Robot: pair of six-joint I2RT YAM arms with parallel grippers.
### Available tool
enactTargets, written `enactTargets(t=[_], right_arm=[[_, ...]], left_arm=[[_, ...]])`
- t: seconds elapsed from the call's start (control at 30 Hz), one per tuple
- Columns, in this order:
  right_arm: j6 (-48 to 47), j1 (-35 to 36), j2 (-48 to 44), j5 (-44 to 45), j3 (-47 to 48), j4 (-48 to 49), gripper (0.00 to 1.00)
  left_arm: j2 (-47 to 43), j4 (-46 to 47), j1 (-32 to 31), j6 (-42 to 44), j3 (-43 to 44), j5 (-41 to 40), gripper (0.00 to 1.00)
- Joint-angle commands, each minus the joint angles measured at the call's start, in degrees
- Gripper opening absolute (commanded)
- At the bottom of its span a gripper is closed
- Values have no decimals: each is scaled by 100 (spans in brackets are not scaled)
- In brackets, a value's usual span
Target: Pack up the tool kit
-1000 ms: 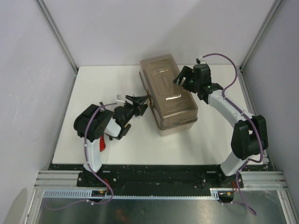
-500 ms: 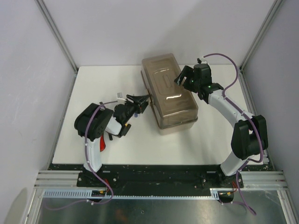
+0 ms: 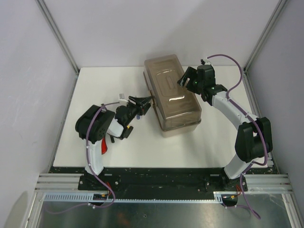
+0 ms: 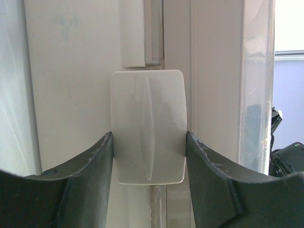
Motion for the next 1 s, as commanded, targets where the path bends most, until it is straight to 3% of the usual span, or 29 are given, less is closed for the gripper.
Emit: enactTargets(t=[0.0,0.97], right_arm=[[244,503,339,-1449,-159,-766,77],[227,486,357,-1413,-160,-780,77]], left_arm=[[-256,1784,-418,800,187,1398,24],[-1411,-728,-348,1683,144,1128,7]])
